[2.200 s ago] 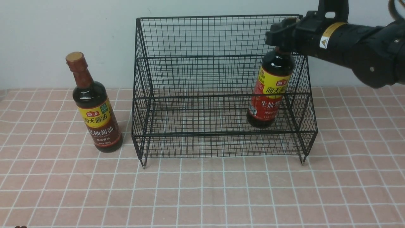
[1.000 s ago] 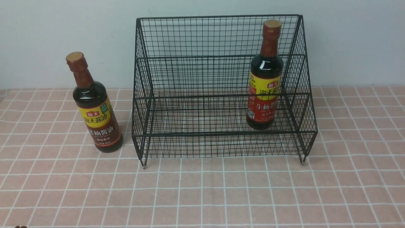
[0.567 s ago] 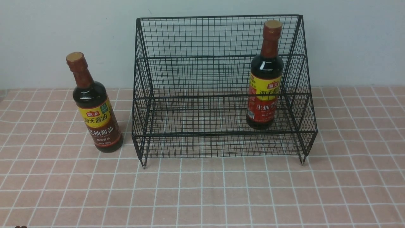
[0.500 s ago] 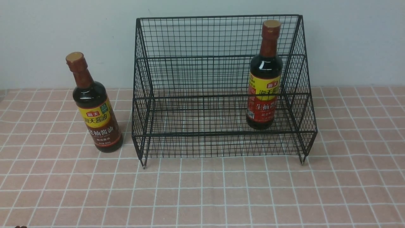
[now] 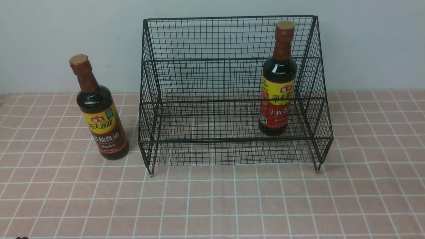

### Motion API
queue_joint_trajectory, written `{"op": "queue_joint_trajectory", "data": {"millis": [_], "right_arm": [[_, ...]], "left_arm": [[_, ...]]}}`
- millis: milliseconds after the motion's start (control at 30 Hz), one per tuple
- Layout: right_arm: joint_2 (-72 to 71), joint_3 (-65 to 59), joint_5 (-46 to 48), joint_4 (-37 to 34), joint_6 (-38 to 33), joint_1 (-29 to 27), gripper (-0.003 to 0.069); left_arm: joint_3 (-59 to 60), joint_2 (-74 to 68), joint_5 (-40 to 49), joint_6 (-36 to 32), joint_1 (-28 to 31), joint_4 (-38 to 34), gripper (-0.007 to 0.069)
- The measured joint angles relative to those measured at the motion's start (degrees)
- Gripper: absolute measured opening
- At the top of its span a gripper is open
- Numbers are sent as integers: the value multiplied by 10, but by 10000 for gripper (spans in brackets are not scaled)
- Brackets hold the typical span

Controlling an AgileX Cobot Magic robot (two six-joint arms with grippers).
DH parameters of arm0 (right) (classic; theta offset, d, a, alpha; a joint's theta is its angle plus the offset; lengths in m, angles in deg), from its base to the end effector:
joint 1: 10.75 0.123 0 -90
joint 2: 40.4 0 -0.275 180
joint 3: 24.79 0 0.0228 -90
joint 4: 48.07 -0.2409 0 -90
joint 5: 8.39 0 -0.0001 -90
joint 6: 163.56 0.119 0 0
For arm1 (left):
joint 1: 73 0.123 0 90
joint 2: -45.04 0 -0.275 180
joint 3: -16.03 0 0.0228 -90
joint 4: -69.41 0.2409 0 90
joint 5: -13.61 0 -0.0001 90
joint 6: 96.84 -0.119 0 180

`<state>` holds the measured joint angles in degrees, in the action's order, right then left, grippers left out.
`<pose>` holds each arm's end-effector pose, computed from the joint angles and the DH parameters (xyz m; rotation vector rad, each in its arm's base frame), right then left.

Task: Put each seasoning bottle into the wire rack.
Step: Use the left arm to grab the condiment bottle closest to it

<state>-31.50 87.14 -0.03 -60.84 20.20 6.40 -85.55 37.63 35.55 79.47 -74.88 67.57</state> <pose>0.0719 0.0262 0.2521 -0.0362 1.5052 0.4962 0.0791 -0.0040 0.1623 0.0716 1.8794 -0.0100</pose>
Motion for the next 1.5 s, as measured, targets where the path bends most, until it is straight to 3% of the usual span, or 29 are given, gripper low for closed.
{"op": "queue_joint_trajectory", "data": {"millis": [267, 567, 767, 867, 933, 1100, 1500], "right_arm": [[0, 0, 16, 1, 0, 0, -12], [-4, -22, 25, 134, -15, 0, -12], [-4, -48, 71, 150, -15, -1, -12], [-7, -66, 93, 151, -15, -23, -12], [-9, -93, 111, 141, -15, -81, -12], [-14, -102, 123, 128, -18, -166, -12], [-15, -102, 125, 128, -22, -177, -12]], "left_arm": [[0, 0, 0, 0, 0, 0, -7], [0, 0, 0, 0, 0, 0, -7], [0, 0, 0, 0, 0, 0, -7], [0, 0, 0, 0, 0, 0, -7], [0, 0, 0, 0, 0, 0, -7], [0, 0, 0, 0, 0, 0, -7], [0, 0, 0, 0, 0, 0, -7]]}}
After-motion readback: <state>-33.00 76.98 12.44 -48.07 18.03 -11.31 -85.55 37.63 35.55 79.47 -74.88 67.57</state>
